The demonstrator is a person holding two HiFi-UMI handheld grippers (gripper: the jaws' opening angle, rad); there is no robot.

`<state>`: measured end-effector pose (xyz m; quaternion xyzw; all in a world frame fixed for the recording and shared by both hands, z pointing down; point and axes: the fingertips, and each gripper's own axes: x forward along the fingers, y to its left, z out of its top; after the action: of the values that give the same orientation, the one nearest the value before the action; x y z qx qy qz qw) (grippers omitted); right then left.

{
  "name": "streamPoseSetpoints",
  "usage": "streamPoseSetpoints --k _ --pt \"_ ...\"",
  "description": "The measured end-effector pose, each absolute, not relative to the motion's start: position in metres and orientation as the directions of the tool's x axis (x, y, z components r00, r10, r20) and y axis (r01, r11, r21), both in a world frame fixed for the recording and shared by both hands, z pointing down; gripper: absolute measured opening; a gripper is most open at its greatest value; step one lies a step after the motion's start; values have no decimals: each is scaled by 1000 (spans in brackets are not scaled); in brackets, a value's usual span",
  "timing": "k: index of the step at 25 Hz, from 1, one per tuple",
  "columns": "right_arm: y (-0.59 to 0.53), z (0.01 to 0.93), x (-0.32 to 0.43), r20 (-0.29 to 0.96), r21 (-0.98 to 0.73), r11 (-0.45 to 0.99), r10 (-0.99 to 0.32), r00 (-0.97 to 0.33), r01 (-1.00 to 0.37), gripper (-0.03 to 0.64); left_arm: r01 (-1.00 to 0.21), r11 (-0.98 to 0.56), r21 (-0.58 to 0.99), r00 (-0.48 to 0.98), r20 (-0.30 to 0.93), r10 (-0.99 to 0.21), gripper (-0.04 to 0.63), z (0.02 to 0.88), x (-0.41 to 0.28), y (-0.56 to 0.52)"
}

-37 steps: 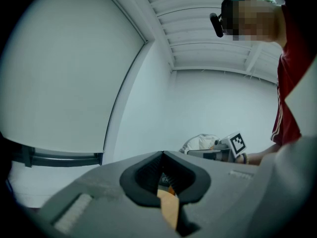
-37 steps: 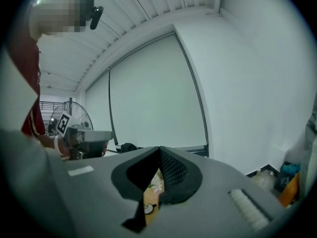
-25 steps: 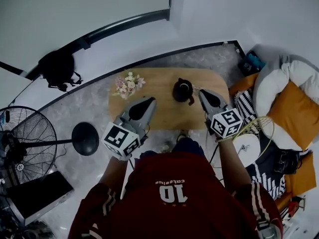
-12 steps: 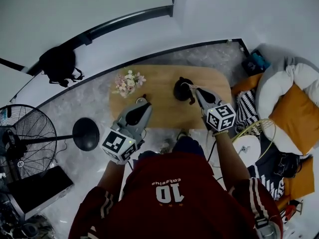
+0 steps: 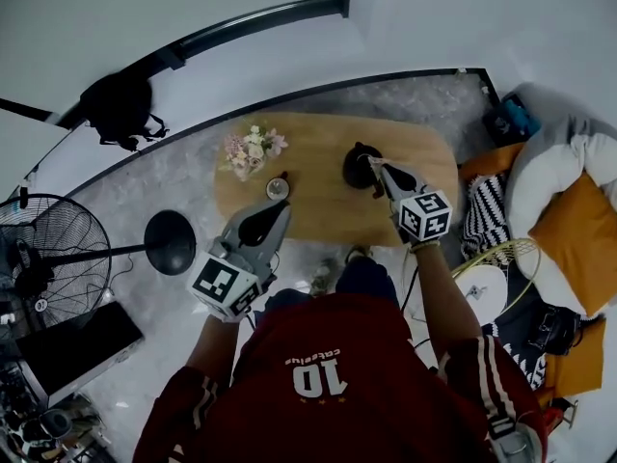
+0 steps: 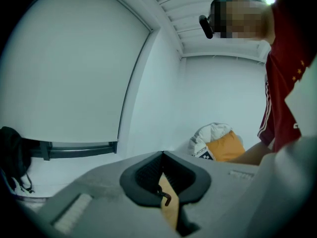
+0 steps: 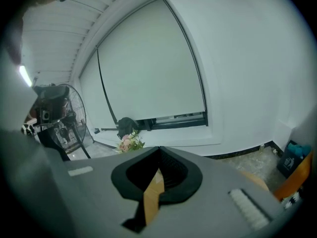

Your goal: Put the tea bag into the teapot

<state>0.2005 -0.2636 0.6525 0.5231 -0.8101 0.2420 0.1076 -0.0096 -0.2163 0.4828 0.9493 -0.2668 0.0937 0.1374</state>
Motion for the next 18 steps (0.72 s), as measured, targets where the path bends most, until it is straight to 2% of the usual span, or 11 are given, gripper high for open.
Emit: streamPoseSetpoints --k 18 --pt "-303 762 206 527 -372 261 -730 -434 -891 2 -630 -742 231 766 342 -544 2 511 -21 -232"
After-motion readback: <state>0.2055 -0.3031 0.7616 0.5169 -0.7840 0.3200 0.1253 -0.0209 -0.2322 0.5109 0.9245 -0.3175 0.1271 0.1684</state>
